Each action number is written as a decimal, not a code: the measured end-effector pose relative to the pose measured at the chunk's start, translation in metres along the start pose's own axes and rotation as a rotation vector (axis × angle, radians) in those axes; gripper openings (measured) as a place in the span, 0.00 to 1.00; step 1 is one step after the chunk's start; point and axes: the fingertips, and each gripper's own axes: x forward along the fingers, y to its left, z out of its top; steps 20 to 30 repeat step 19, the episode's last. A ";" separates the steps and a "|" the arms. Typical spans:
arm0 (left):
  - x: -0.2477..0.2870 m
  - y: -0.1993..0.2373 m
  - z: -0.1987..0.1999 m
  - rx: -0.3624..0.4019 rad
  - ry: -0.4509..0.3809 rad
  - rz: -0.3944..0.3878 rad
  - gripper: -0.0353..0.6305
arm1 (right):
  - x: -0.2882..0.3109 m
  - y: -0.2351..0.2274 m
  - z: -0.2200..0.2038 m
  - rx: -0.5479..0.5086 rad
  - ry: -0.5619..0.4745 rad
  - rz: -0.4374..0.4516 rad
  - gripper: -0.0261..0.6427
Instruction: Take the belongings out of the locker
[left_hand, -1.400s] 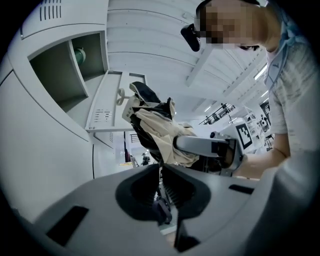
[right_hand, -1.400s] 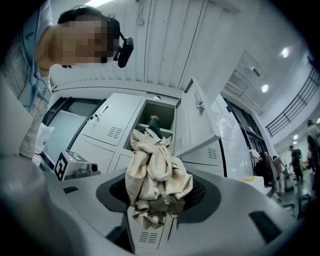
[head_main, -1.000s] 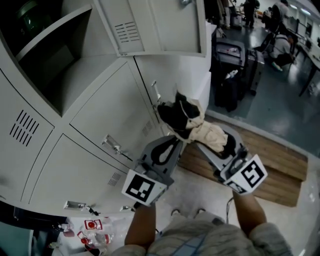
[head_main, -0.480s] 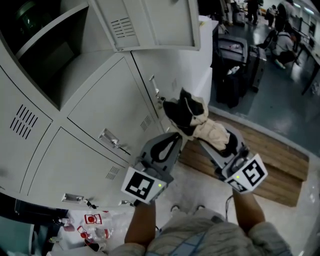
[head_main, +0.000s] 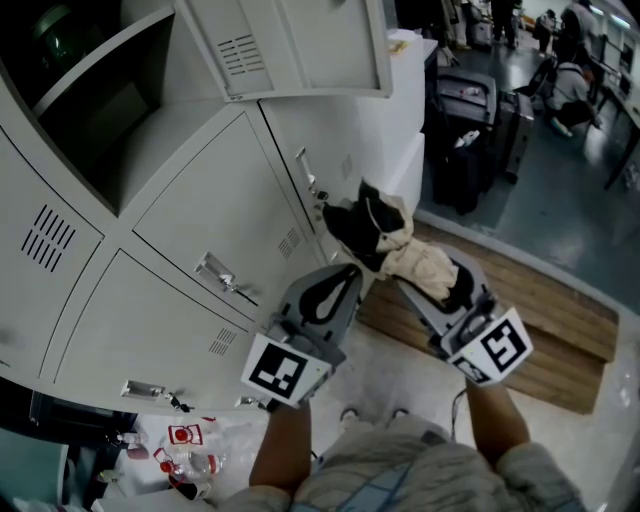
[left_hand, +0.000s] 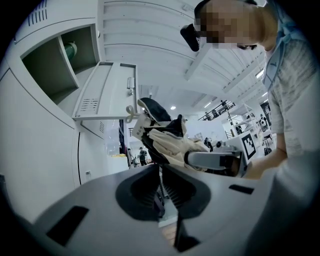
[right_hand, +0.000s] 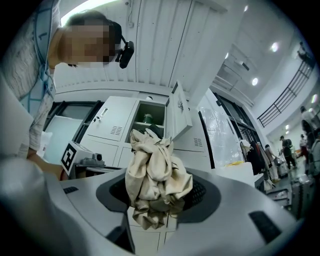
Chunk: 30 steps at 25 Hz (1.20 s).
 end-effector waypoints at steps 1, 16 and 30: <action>0.000 -0.001 0.000 0.000 0.001 0.001 0.06 | -0.001 0.000 -0.001 -0.001 0.003 0.000 0.39; 0.001 -0.005 -0.001 -0.003 0.008 0.020 0.06 | -0.008 -0.002 0.002 0.005 0.007 0.008 0.39; 0.002 -0.007 -0.001 -0.003 0.009 0.024 0.06 | -0.010 -0.004 0.000 0.002 0.005 0.013 0.39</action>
